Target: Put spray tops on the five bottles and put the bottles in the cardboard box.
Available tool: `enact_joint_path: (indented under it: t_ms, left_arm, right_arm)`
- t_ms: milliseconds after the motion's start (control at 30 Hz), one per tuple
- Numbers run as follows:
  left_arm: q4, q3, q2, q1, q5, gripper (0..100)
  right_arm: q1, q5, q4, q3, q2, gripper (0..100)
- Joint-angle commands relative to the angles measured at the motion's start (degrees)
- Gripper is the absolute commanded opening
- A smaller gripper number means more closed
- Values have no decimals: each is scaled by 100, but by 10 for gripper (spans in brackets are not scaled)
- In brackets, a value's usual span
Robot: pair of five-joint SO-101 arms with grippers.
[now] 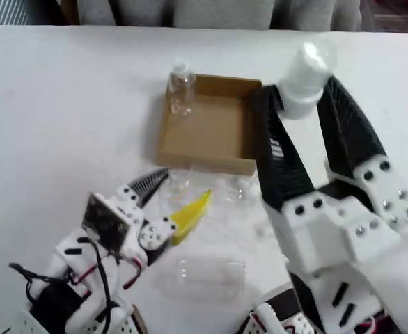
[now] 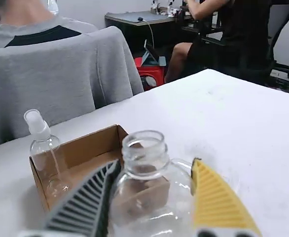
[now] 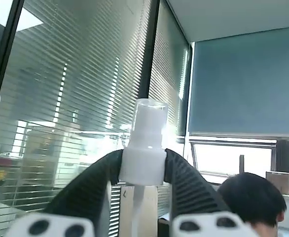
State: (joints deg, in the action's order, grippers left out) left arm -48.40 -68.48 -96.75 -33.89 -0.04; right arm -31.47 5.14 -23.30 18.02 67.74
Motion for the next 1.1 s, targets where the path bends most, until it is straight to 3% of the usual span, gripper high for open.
enact_joint_path:
  t_ms: [0, 167, 467, 1067]
  left_arm:
    - [185, -246, -637, -163, -211, 20]
    - [185, -580, -804, -145, -220, 20]
    - [185, -624, -804, -136, -220, 20]
    - [185, -633, -804, -127, -220, 20]
  right_arm:
    - [-725, -9, 101, -325, -435, 16]
    - [-1543, 0, 119, -202, -514, 16]
    - [-1569, 44, 1218, 1108, -488, 16]
    - [-1552, 53, 1675, 1996, -514, 16]
